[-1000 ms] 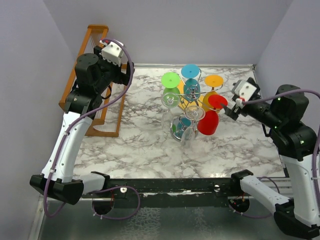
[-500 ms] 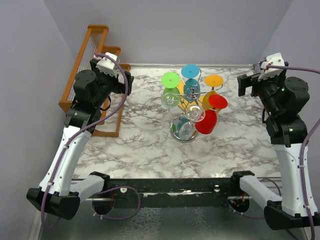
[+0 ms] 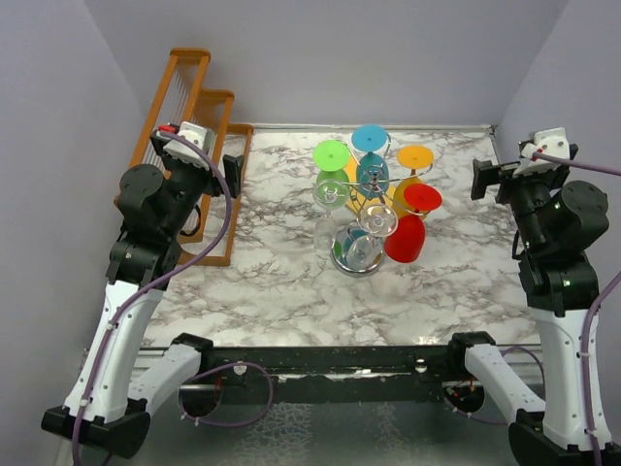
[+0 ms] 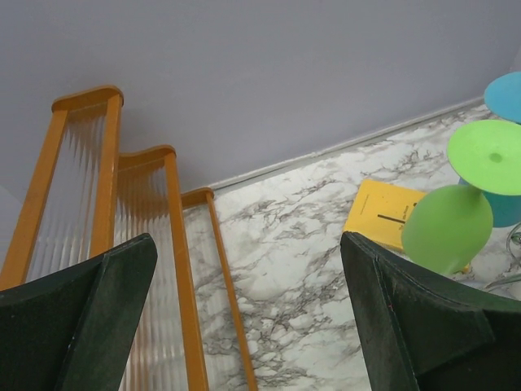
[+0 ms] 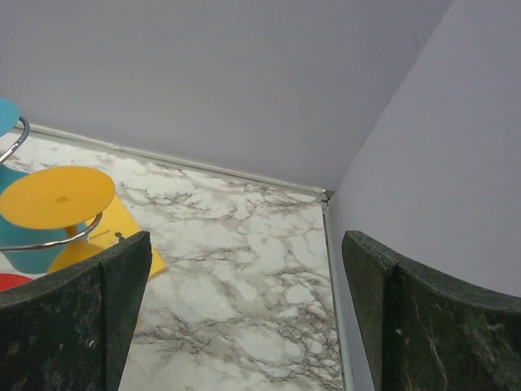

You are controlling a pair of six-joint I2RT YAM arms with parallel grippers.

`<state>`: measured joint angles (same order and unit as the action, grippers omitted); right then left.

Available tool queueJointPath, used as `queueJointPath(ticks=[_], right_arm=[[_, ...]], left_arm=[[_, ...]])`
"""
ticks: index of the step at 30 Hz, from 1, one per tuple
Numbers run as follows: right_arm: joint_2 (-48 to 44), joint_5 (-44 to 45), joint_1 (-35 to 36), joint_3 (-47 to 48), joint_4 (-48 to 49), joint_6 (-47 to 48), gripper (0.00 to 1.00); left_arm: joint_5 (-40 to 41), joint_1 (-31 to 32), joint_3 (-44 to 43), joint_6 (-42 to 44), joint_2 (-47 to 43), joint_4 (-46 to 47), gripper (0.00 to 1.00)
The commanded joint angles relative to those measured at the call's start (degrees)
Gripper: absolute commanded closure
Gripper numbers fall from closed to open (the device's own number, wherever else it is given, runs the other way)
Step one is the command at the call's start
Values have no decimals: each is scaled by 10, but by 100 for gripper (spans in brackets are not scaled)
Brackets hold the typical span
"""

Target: Place the wine glass upside down on the wine glass rack

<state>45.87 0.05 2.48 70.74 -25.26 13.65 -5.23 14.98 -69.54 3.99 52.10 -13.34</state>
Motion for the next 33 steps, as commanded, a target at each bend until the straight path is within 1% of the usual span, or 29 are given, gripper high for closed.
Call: queueJointPath(ticks=[1,2,4,8,12,16,21,23,26,28,33], right_arm=[[-35,58,-4,-9,11,-4,0],[-40,61,-4,-11,8,-5,0],[-51,55,-4,-16,-1,-7,0],[-62,-8,-8,-23,-23,-3,0],[-52,-44,-29,-18,-35,-9,0],[-37,-56,-43,2,-50,-16,0],[-34,-57,-53,12,-64,-23,0],[-29,-59,-60,19,-72,-22,0],[-25,-65,-63,23,-77,-23,1],[-28,-84,-63,18,-79,-21,0],[-21,-88,-65,20,-84,-16,0]], left_arm=[[47,-5,27,-20,-21,-12,1],[46,-5,28,-19,-26,-19,1],[19,-4,28,2,-32,-33,1],[-15,-14,25,2,-36,-33,1],[8,-27,17,-4,-20,-23,1],[14,-35,7,3,-12,-43,1],[-50,-50,0,15,-19,-79,1],[-64,-53,-13,19,-16,-94,1],[-60,-57,-27,19,-7,-105,1],[-49,-60,-26,17,-6,-105,1],[2,-63,-34,13,0,-107,1]])
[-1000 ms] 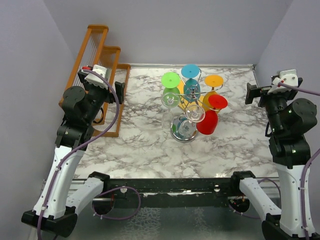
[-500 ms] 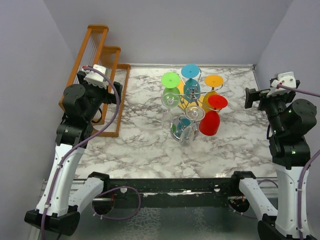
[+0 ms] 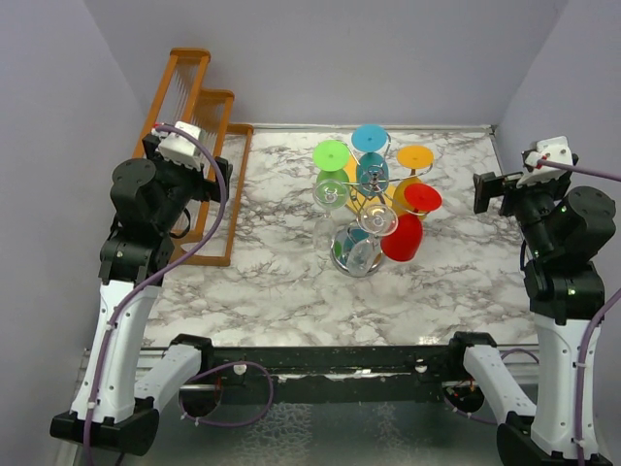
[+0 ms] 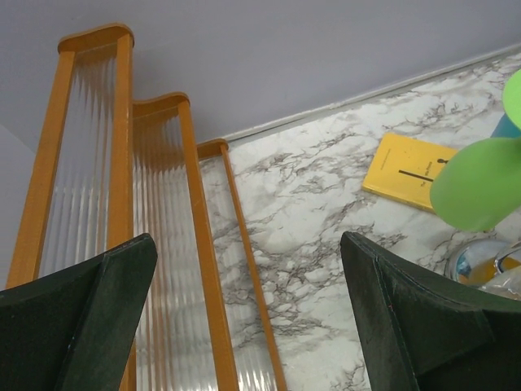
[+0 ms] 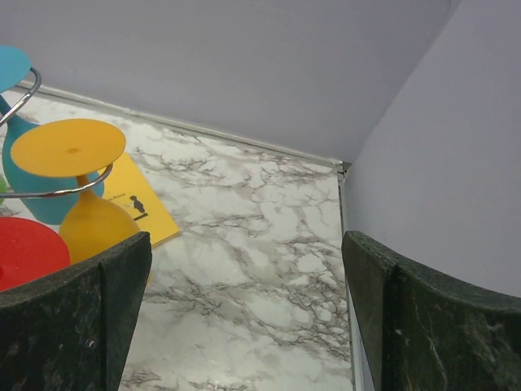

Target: Place the wine glass upside down on the wine glass rack

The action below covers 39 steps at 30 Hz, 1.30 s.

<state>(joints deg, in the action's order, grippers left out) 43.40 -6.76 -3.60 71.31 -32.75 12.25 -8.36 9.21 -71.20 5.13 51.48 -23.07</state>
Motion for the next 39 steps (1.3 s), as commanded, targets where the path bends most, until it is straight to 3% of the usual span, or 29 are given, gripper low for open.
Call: queueJointPath(ticks=[1,39], right_arm=[[2,-24,-4,12,-8,-4,0],[-32,-21,-11,-29,-7,9,0]], left_arm=[[35,-6,-16,0,5,-8,1],[57,-38,-12,15,-63,-30,1]])
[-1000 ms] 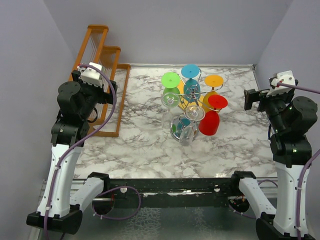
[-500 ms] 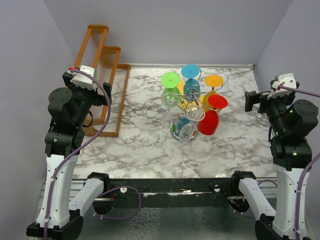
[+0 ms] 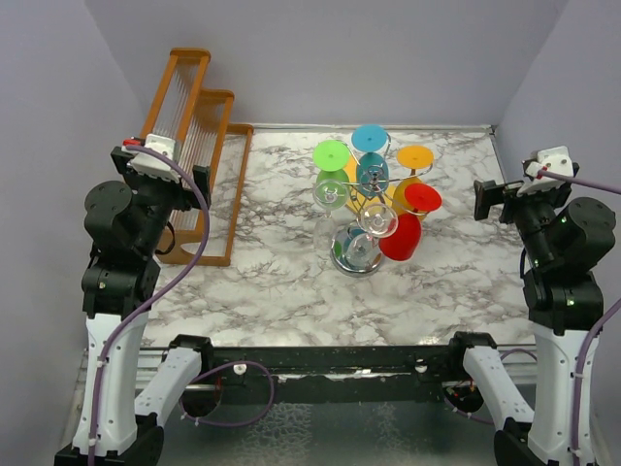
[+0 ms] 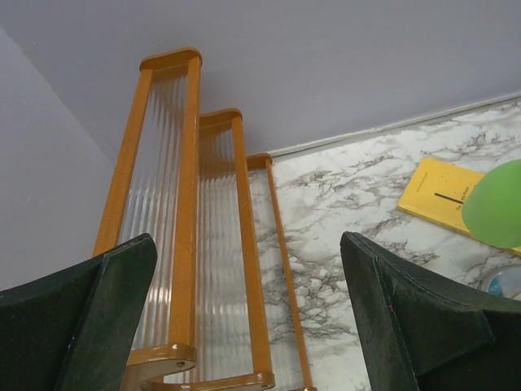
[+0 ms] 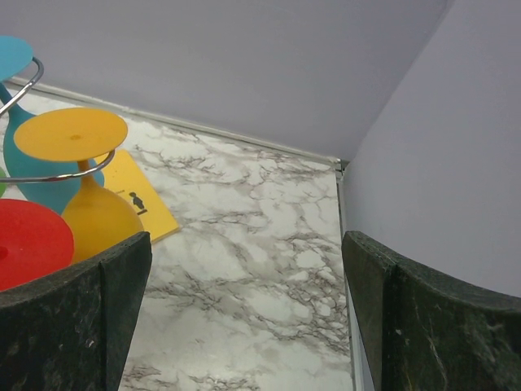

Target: Place the wine glass upside down on the wine glass rack

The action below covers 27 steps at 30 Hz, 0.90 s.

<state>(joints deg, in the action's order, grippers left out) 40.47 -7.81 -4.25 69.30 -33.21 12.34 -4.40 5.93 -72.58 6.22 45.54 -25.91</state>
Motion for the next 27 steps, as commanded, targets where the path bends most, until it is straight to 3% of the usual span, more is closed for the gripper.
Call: queueJointPath(ticks=[1,27], right_arm=[[-4,-14,-4,-13,1,8,0],[1,-56,-8,-21,-6,11,0]], left_arm=[[17,-6,3,3,-4,0,1],[22,-7,-1,-1,7,-4,1]])
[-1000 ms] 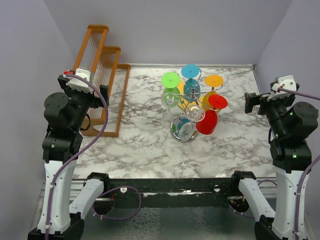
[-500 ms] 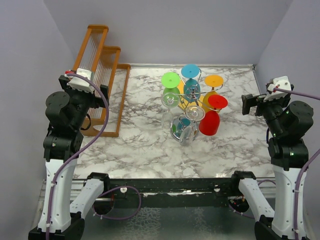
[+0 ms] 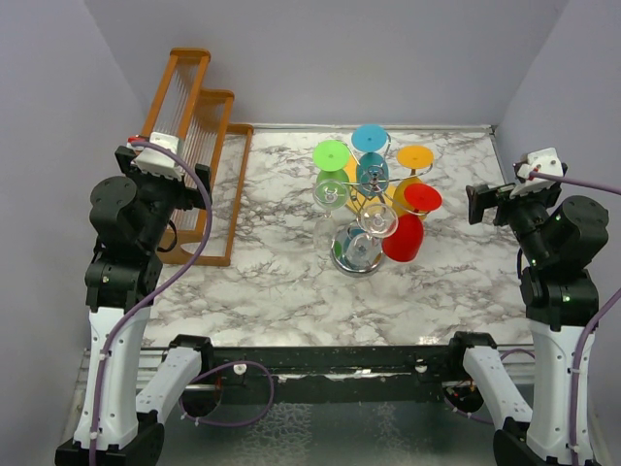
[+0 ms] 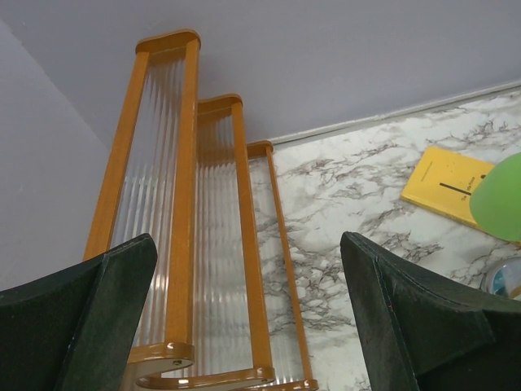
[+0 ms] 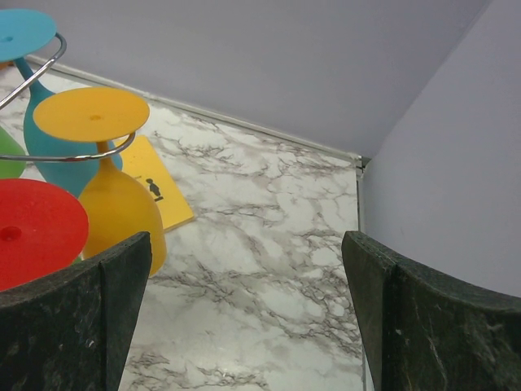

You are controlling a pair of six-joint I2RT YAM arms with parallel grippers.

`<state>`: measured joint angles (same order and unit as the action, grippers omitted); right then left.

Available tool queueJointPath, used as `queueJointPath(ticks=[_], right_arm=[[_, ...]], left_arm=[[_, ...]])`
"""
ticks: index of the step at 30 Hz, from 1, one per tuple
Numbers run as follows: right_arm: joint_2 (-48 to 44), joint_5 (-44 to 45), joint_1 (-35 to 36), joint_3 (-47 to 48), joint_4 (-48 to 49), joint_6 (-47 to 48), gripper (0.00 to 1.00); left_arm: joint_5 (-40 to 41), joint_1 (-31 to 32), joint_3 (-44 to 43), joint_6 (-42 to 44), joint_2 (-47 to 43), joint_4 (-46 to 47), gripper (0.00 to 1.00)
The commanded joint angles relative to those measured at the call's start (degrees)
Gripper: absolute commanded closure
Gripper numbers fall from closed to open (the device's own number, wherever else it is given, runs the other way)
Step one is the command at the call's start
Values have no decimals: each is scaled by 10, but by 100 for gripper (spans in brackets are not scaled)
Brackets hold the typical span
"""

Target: Place the wine glass upside down on the wine glass rack

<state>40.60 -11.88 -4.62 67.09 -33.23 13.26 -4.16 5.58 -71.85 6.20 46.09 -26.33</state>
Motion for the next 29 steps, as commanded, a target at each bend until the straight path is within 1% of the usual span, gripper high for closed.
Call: queueJointPath(ticks=[1,11,16,25,29], right_arm=[[-1,-18,-4,0,-5,2,1],[-1,-10,-4,-1,-7,5,0],[-7,-16,-5,-6,-7,5,0],[-8,-13,-5,-3,-11,5,0],[-10,-20,-5,-5,-10,6,0]], left_arm=[[22,-4,-8,-1,0,1,1],[37,-4,-15,6,0,-7,1],[18,-4,-13,6,-3,-9,1],[28,-4,-18,14,-10,-17,1],[19,-4,-17,17,-13,-17,1]])
